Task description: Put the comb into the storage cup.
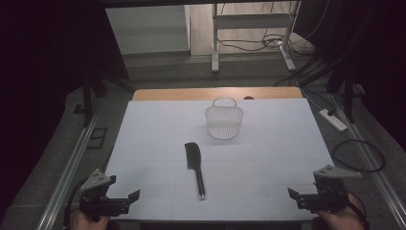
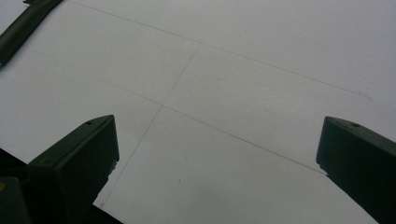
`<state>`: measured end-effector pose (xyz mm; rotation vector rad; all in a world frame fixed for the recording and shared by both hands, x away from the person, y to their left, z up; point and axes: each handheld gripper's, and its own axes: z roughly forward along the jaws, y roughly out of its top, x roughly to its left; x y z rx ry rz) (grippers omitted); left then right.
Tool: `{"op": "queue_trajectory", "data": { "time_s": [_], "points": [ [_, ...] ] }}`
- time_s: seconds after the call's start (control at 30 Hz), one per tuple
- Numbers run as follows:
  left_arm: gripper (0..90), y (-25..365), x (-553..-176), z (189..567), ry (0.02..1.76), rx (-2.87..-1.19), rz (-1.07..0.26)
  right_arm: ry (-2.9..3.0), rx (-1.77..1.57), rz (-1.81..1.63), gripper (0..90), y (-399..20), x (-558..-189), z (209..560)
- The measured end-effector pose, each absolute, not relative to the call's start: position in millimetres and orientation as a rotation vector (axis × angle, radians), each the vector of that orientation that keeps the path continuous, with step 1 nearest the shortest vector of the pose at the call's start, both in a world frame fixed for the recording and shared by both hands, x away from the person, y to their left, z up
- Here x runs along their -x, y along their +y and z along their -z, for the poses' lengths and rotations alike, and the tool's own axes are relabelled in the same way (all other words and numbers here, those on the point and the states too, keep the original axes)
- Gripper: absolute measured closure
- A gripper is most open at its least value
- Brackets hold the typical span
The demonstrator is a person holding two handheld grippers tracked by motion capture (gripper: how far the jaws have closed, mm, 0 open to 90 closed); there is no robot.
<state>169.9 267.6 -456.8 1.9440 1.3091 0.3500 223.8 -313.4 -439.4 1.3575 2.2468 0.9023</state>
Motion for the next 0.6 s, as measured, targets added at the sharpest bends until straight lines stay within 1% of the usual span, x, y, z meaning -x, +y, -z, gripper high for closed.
{"op": "queue_trajectory", "data": {
  "time_s": [0.3,0.6],
  "points": [
    [0.0,267.9,-173.9,457.4,1.305,-1.929,-0.326,2.25,-1.352,-0.903,0.0,-313.4,-223.8,439.4],
    [0.0,258.2,-184.1,457.2,1.239,-1.952,-0.286,2.251,-1.357,-0.904,0.0,-313.6,-224.2,439.6]
  ]
}}
